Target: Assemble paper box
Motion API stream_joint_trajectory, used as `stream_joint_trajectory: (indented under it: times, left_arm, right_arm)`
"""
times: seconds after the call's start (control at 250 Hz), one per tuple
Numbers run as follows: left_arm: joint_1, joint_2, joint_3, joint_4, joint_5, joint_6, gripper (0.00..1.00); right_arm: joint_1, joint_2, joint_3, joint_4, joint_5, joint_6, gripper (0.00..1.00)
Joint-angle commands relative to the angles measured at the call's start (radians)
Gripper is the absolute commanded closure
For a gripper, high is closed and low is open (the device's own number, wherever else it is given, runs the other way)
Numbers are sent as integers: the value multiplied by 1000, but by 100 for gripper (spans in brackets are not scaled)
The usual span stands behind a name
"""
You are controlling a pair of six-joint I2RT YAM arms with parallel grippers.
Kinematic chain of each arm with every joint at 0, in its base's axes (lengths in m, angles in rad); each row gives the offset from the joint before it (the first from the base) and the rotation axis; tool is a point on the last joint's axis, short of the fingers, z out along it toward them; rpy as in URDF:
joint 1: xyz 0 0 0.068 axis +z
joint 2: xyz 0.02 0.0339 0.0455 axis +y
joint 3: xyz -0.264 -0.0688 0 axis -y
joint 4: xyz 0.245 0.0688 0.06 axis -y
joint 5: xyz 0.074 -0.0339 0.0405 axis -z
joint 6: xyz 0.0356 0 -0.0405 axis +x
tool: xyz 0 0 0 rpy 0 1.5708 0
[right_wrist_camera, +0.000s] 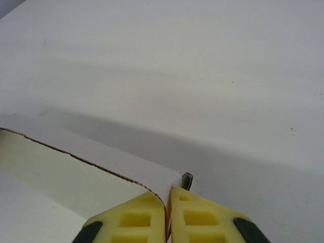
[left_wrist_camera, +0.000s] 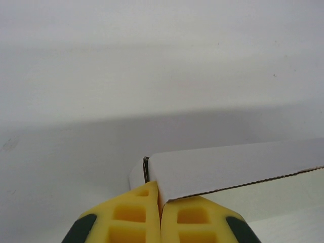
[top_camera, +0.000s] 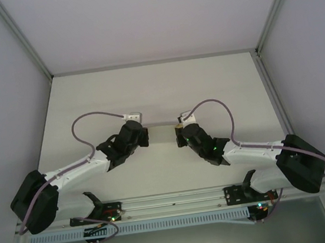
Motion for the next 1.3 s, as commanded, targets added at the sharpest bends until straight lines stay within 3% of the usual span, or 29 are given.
stream_joint_trajectory:
  times: [0.0, 0.068, 0.148, 0.283, 0.343, 0.455, 0.543, 0.683, 0.846, 1.174, 1.298]
  left_arm:
    - [-19, 77, -87, -166, 73, -5, 100]
    - [-21, 86, -71, -191, 50, -8, 100]
    - [-21, 92, -60, -202, 22, 2, 100]
    - [-22, 99, -36, -196, 7, 2, 100]
    - [-26, 99, -34, -182, 19, 12, 100]
    - [-32, 100, -14, -196, 11, 13, 100]
    - [-38, 102, 5, -210, 1, 16, 100]
    - [-43, 122, 29, -219, -9, 25, 100]
    - [-50, 148, 47, -217, -23, 44, 100]
    - [-59, 123, 70, -217, -10, 66, 100]
    - [-61, 99, 78, -220, 38, 72, 81]
  right_arm:
    - [15, -6, -31, -182, -84, -14, 75]
    - [14, -55, -8, -195, -86, -4, 56]
    - [2, -117, 5, -197, -124, 20, 22]
    - [-25, -216, 1, -179, -165, 66, 2]
    - [-43, -248, -2, -177, -130, 108, 0]
    - [-110, -264, 10, -185, -97, 208, 1]
    - [-177, -225, 46, -198, -154, 271, 6]
    - [-198, -115, 133, -215, -236, 231, 9]
    - [-233, -23, 174, -320, -198, 269, 31]
    - [-251, 4, -58, -128, -355, 391, 57]
    - [-251, 28, -118, -96, -347, 424, 60]
